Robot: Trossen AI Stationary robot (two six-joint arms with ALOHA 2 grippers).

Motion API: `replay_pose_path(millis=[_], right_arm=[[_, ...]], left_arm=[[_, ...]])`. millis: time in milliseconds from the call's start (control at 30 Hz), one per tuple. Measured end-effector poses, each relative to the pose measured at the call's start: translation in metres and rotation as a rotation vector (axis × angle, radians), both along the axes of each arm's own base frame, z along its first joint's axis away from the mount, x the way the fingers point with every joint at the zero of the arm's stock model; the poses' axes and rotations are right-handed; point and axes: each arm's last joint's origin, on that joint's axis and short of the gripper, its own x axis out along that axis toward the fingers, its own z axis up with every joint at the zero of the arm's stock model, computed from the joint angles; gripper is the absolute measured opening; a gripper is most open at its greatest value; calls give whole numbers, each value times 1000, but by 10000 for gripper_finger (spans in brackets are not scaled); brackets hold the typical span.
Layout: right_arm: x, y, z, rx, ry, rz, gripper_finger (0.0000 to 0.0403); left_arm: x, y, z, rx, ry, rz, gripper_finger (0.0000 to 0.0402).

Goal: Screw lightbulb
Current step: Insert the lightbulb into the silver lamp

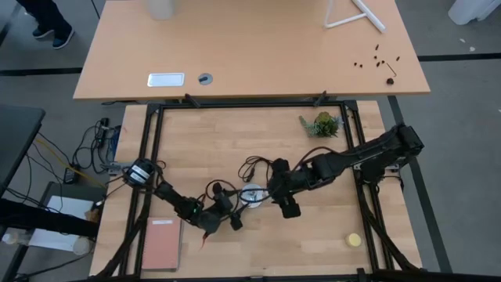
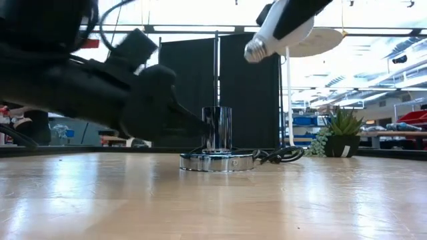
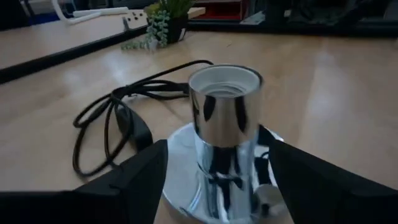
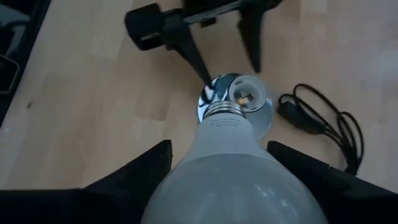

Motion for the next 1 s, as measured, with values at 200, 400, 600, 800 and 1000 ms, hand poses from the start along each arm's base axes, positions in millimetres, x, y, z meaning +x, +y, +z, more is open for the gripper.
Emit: replay_pose_path(millis=[200,400,600,800,1000], right_arm=[[19,-4,-11,0,65,43,265],[41,-12,-10,-41,121,64,264],[59,-18,-10,-46,168,86,267],[73,-25,-13,-69,259,96,266],[81,-28,-11,-80,298,105,267]], left_arm=[[12,18,-1,-1,55,-94,278],[17,29,-1,23,72,-97,238],[17,29,0,36,74,-101,182],[18,29,1,42,66,-102,159],[18,29,1,38,64,-101,157]])
